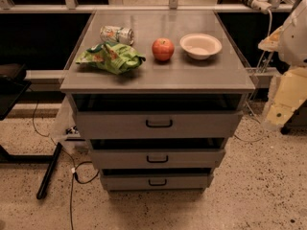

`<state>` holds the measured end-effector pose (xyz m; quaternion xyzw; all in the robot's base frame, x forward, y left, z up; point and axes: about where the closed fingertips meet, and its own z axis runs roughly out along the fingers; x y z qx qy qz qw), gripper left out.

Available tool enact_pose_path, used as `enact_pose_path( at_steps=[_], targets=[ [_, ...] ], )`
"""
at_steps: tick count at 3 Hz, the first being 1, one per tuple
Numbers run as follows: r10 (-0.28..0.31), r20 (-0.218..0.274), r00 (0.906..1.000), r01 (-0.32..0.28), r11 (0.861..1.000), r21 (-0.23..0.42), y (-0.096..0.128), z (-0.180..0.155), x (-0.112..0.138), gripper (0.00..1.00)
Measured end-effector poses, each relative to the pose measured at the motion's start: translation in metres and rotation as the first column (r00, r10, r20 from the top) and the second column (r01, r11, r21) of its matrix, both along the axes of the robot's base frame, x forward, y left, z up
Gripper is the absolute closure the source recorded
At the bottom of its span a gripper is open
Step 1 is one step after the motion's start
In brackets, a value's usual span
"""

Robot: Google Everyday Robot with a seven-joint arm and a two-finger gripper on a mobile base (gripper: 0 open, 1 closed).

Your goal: Open bottom drawer

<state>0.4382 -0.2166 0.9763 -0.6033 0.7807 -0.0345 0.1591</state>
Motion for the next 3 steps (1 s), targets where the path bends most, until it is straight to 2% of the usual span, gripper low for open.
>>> enact_pose_path(
  at_steps=[1, 2, 3],
  targets=[
    [0.002, 0.004, 1.0000, -0.002, 1.000, -0.003, 0.001, -0.005, 0.001, 0.00],
    [0.059, -0.018, 0.9981, -0.058, 0.998, 0.025, 0.001, -0.047, 0.005, 0.00],
    [0.154, -0.016, 0.9880, -0.152, 0.985, 0.086, -0.004, -0.109, 0.012, 0.00]
  ],
)
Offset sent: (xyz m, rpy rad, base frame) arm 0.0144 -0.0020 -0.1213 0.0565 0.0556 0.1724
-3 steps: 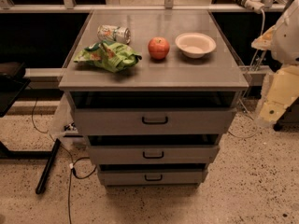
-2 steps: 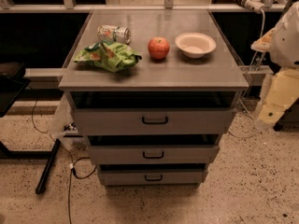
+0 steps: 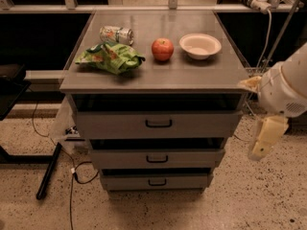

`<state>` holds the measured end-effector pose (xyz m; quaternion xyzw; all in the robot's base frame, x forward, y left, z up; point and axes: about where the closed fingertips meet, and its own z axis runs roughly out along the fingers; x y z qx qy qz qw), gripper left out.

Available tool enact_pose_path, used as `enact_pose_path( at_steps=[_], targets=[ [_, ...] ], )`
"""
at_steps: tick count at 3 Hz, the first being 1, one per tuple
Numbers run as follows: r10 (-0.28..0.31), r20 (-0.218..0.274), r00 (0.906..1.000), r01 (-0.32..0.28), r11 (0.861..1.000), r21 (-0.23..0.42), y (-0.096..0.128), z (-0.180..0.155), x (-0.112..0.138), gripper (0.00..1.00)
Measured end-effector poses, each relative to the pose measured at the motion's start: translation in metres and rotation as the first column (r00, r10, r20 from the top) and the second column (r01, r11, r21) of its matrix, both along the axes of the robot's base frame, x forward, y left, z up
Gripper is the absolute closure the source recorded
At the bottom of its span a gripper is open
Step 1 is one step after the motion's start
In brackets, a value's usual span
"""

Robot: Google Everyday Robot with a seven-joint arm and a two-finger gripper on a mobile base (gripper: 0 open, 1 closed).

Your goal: Open bottom drawer

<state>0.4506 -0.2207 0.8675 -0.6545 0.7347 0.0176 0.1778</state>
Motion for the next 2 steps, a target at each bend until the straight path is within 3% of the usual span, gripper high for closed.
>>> enact_pose_path(
  at_steps=[1, 2],
  targets=[
    [0.064, 0.031, 0.9975, -0.066, 0.995, 0.075, -0.011, -0.059, 0.011, 0.00],
    [0.042, -0.002, 0.9991, -0.042, 0.992, 0.115, -0.022, -0.134, 0.022, 0.00]
  ],
)
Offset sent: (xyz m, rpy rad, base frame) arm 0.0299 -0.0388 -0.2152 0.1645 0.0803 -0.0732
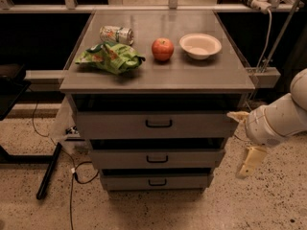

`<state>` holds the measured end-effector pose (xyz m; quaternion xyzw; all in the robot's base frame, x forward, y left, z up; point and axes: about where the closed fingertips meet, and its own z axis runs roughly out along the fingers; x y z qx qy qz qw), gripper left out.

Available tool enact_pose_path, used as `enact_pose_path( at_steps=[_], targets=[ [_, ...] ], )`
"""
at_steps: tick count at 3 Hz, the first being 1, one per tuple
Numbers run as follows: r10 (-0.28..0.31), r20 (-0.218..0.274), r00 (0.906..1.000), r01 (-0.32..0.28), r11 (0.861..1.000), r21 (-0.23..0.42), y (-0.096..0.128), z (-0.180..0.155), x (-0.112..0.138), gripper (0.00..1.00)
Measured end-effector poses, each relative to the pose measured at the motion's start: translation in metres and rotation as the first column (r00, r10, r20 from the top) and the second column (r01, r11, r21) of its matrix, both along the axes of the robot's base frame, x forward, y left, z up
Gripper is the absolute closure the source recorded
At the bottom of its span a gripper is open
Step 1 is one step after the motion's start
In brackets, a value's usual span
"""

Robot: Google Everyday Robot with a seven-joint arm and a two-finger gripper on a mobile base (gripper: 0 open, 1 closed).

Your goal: Open bottom drawer

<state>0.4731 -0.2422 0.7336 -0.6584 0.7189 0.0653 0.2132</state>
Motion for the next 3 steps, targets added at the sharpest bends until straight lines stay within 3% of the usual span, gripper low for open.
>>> enact_pose_path(
  at_steps=[1, 2, 3],
  targets=[
    [0.000, 0.000, 1.0000, 0.000, 1.000, 0.000, 0.000, 0.000, 0.000, 0.00],
    [-0.023, -0.050, 0.9985, 0.025, 0.999, 0.030, -0.001, -0.040, 0.000, 0.00],
    [-0.086, -0.099, 0.9914, 0.094, 0.992, 0.086, -0.016, -0.107, -0.001, 0.00]
  ],
)
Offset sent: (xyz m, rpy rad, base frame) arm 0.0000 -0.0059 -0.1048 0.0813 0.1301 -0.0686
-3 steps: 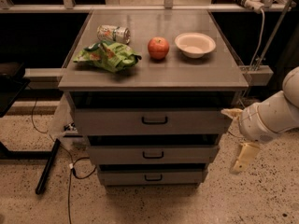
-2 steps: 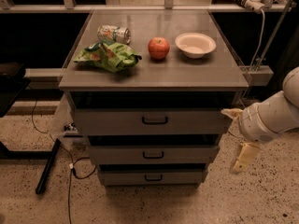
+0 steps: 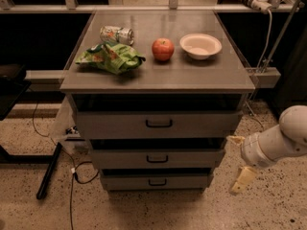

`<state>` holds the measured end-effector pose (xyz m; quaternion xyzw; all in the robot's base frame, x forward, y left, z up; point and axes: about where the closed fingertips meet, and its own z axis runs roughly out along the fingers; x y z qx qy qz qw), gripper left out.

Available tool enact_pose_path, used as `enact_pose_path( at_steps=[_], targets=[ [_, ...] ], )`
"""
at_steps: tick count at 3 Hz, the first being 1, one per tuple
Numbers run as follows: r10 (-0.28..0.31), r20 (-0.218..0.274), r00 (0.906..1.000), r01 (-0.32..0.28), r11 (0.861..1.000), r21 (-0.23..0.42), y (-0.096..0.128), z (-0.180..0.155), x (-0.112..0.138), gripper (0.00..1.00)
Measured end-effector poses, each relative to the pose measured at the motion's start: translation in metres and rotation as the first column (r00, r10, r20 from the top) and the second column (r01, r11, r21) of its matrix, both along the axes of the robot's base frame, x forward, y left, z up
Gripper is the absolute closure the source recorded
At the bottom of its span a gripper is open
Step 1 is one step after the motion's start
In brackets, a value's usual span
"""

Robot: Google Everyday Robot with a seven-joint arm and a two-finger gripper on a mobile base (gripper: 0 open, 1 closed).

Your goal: Open bottom drawer

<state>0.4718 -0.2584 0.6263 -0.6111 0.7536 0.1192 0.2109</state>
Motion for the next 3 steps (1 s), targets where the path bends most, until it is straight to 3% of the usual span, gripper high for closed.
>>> enact_pose_path(
  at_steps=[1, 2, 3],
  targets=[
    [-0.039, 0.024, 0.9989, 0.037, 0.997, 0.066, -0.010, -0.066, 0.003, 0.00],
    [-0.054, 0.089, 0.9946, 0.043, 0.991, 0.125, -0.012, -0.117, 0.018, 0.00],
    [-0.090, 0.093, 0.9916, 0.077, 0.988, 0.133, -0.012, -0.165, 0.031, 0.00]
  ],
)
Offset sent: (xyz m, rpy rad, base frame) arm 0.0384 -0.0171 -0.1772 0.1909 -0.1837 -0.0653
